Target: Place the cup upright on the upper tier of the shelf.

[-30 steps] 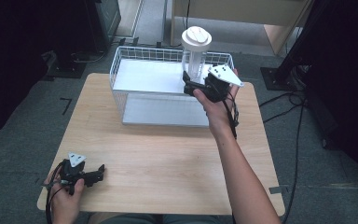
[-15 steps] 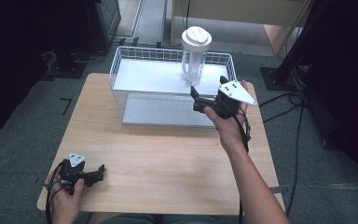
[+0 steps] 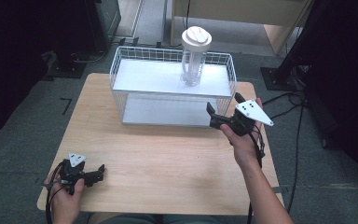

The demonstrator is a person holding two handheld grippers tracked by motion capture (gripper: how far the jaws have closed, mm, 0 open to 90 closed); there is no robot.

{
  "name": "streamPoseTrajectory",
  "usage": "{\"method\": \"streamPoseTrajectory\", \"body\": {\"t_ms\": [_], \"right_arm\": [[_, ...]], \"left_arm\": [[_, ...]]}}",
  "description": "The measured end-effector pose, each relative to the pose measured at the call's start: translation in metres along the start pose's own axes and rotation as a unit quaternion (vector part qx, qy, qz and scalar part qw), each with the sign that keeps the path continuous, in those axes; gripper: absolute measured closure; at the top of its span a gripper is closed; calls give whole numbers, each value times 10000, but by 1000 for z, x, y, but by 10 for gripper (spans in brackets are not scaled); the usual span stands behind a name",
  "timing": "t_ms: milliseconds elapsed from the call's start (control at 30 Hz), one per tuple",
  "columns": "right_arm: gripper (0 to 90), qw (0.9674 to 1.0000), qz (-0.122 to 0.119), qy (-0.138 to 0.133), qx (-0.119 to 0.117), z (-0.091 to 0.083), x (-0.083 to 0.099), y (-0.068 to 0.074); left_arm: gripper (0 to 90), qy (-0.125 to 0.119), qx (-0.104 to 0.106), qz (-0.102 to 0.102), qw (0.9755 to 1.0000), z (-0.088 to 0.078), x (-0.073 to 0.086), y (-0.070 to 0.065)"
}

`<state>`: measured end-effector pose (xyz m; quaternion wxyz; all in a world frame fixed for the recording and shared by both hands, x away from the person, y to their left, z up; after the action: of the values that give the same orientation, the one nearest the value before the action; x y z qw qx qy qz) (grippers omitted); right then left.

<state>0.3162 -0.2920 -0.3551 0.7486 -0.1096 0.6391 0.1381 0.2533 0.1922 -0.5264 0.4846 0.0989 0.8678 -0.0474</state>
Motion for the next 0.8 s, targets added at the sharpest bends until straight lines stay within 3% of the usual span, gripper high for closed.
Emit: {"method": "streamPoseTrajectory", "body": {"t_ms": [400,800], "right_arm": [[0,9993,205,181,261,-29,30,-30],[0,9983,188,354,412,-52,52,-44]], "left_arm": [[0,-5,-2,2,10000,0,0,0],[0,5,3,-4,10000,0,0,0]]}}
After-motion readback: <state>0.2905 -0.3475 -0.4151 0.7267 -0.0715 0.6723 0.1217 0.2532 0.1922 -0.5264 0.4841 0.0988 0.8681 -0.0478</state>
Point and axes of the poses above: each handheld gripper's, and its own axes: z roughly forward along the jaws, x roughly out of its underside, y roughly to its left, the point moved 1 cm from there along z, roughly forward along the jaws, and after that the axes turned 15 degrees about -y, right-handed, at the moved point
